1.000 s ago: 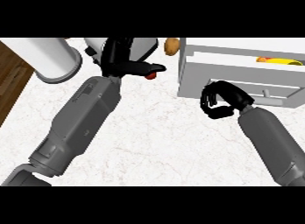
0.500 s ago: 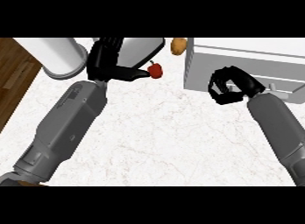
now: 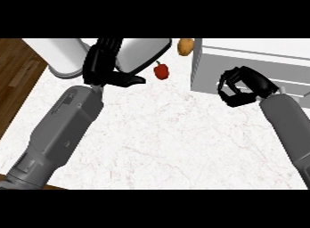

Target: Pick up the cup, place it into the drawer and close the drawer

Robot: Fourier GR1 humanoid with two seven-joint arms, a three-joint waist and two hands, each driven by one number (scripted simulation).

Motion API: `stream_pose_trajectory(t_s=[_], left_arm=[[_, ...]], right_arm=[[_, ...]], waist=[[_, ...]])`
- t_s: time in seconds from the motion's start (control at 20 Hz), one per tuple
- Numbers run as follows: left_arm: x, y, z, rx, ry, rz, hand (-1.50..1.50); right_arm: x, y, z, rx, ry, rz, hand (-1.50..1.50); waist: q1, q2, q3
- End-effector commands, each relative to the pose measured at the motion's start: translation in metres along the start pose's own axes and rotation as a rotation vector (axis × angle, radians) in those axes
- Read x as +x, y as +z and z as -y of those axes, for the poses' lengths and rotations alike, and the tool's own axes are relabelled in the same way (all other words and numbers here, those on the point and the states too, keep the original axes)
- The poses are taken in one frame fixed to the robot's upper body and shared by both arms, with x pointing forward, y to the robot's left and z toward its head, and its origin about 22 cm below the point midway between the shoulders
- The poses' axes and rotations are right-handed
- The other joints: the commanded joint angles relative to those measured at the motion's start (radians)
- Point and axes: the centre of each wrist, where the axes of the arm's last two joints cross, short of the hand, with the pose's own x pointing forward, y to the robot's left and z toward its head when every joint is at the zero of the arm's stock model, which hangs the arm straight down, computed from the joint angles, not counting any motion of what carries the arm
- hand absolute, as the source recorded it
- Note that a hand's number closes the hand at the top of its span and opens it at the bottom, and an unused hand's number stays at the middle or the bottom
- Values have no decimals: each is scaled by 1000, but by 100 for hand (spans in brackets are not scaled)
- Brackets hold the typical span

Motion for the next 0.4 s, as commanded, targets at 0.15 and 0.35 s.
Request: stream_pose_trajectory(t_s=[0.15, 0.35], left_arm=[[-2, 8, -6, -7, 22, -4, -150], [-5, 12, -7, -24, 38, -12, -150]], right_arm=[[51, 10, 91, -257, 113, 14, 150], [51, 17, 97, -245, 102, 16, 150]], waist=[[50, 16, -12], [51, 21, -13]])
